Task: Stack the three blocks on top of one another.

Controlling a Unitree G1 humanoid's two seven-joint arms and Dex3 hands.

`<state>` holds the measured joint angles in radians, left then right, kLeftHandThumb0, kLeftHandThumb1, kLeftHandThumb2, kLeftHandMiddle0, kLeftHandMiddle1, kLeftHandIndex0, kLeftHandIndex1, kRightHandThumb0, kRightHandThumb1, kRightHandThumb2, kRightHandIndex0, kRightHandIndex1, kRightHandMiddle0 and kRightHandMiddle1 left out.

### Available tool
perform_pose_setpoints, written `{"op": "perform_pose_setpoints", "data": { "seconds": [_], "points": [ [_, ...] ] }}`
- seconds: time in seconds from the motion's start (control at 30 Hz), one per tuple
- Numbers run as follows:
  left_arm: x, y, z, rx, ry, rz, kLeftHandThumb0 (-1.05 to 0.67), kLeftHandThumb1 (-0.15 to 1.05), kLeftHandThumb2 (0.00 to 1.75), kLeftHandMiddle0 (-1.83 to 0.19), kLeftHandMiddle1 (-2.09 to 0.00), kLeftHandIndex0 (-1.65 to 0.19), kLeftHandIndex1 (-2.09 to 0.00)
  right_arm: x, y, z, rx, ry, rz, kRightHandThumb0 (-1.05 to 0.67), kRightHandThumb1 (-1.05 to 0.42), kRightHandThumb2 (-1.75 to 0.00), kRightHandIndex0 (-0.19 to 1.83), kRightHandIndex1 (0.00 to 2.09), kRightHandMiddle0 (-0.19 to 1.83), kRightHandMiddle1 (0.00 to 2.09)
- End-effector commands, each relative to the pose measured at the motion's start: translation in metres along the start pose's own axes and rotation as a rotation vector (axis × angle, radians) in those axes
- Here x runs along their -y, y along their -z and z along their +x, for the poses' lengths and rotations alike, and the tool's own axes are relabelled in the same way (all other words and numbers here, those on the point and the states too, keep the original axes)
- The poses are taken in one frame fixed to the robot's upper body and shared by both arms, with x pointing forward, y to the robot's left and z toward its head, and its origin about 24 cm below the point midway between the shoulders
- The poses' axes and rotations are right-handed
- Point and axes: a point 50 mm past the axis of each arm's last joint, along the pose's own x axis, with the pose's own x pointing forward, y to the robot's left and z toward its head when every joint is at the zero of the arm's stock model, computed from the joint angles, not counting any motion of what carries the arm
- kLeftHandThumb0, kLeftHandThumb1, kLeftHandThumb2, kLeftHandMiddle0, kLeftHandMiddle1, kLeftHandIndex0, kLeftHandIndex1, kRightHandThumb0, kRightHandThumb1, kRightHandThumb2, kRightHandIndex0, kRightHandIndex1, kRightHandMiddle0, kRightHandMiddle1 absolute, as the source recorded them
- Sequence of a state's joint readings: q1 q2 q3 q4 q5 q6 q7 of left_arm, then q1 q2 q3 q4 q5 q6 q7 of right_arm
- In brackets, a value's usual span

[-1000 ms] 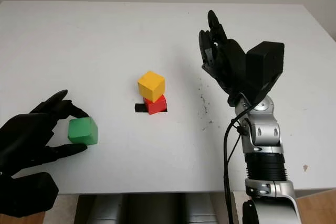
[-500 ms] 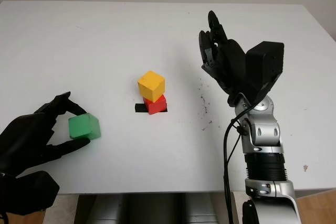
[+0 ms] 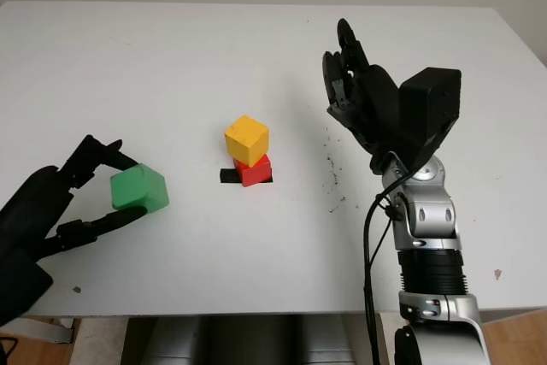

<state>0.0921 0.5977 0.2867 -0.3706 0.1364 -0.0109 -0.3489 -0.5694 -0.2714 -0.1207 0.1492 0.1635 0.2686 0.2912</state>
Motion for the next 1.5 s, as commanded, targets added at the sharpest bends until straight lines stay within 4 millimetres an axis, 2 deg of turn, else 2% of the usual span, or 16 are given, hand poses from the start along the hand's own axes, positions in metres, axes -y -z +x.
{"op": "perform_pose_setpoints", "data": {
  "seconds": [0.0,0.13,0.33,0.53,0.77,0.87,1.03,1.27,1.47],
  "points": [
    [-0.014,-0.011,0.006,0.043,-0.004,0.005,-0.48,1.05,0.14,-0.20,-0.05,-0.15,-1.49,-0.001,-0.008,0.002,0.028,-0.011,-0.021,-0.62,-1.05,-0.69,-0.19,0.00,-0.19,0.00],
    [-0.033,-0.021,0.020,0.072,0.023,-0.028,-0.48,1.05,0.12,-0.22,-0.06,-0.20,-1.44,-0.003,-0.006,0.003,0.025,-0.001,-0.011,-0.63,-1.05,-0.67,-0.19,0.00,-0.19,0.00],
    [-0.066,-0.044,0.055,0.095,0.103,-0.016,-0.50,1.03,0.08,-0.26,-0.07,-0.31,-1.50,-0.005,-0.005,0.004,0.022,0.008,-0.015,-0.60,-1.05,-0.67,-0.19,0.00,-0.19,0.00],
    [-0.076,-0.070,0.090,0.157,0.150,0.003,-0.49,1.01,0.05,-0.29,-0.06,-0.37,-1.56,-0.006,-0.003,0.002,0.016,0.008,0.004,-0.58,-1.05,-0.66,-0.19,0.00,-0.19,0.00],
    [-0.065,-0.088,0.126,0.207,0.171,-0.089,-0.49,1.00,0.05,-0.32,-0.07,-0.36,-1.57,-0.008,-0.004,0.003,0.018,-0.001,0.000,-0.58,-1.05,-0.66,-0.19,0.00,-0.19,0.00],
    [-0.058,-0.091,0.138,0.193,0.201,-0.153,-0.47,0.97,0.05,-0.32,-0.06,-0.39,-1.55,-0.008,-0.003,0.003,0.018,0.004,0.009,-0.57,-1.05,-0.66,-0.19,0.00,-0.19,0.00],
    [-0.046,-0.096,0.154,0.223,0.269,-0.161,-0.54,1.00,0.06,-0.33,-0.06,-0.42,-1.57,-0.007,-0.002,0.003,0.011,0.002,0.014,-0.58,-1.05,-0.67,-0.19,0.00,-0.19,0.00],
    [-0.030,-0.105,0.169,0.222,0.321,-0.245,-0.50,0.97,0.05,-0.33,-0.06,-0.47,-1.47,-0.009,-0.001,0.004,0.022,0.005,0.007,-0.56,-1.05,-0.70,-0.19,0.00,-0.19,0.00],
    [-0.016,-0.109,0.176,0.220,0.380,-0.235,-0.54,0.97,0.05,-0.32,-0.05,-0.47,-1.57,-0.009,-0.002,0.002,0.023,0.016,0.013,-0.58,-1.05,-0.67,-0.19,0.00,-0.19,0.00]
  ]
}}
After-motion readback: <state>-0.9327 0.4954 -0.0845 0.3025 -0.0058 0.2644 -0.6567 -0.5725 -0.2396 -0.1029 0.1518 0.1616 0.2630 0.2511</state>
